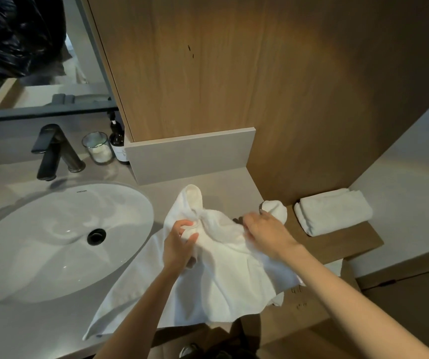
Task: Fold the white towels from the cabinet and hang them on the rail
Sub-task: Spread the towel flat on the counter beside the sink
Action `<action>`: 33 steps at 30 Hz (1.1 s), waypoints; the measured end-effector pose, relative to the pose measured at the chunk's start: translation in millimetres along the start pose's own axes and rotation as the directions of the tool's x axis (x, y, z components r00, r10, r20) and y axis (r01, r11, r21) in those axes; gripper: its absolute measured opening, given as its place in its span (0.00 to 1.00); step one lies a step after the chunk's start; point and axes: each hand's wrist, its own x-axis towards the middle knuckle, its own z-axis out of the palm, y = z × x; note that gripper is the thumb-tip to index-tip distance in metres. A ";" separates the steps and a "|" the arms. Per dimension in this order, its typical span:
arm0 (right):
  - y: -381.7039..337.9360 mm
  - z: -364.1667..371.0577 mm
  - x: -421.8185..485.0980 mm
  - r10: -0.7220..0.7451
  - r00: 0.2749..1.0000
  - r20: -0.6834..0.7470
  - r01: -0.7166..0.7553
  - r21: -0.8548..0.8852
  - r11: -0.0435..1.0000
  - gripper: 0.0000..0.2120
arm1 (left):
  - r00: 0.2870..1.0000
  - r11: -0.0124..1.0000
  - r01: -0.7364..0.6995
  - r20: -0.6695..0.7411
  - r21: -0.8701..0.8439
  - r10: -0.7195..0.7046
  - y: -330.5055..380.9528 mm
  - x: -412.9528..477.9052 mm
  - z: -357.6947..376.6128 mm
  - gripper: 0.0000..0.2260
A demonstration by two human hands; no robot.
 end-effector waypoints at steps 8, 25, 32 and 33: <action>2.2 -43.5 -3.1 -0.119 0.781 -0.613 -0.021 -0.217 0.976 0.03 | 0.996 0.994 -0.021 -0.090 -0.111 0.012 1.4 -3.3 -1.3 0.10; 10.1 28.0 -18.4 0.494 0.867 -0.069 -0.399 0.499 0.769 0.24 | 0.995 1.000 -0.004 -0.098 -0.009 0.003 -0.9 0.3 -8.8 0.10; 17.8 35.6 -11.4 0.665 0.698 0.264 -0.687 0.509 0.518 0.29 | 0.993 0.998 0.059 0.101 0.008 -0.060 3.7 -5.8 -23.9 0.20; 15.8 33.4 -11.8 0.680 0.695 0.234 -0.673 0.545 0.501 0.24 | 0.988 0.997 0.074 0.134 -0.011 -0.072 1.6 -8.9 -26.8 0.21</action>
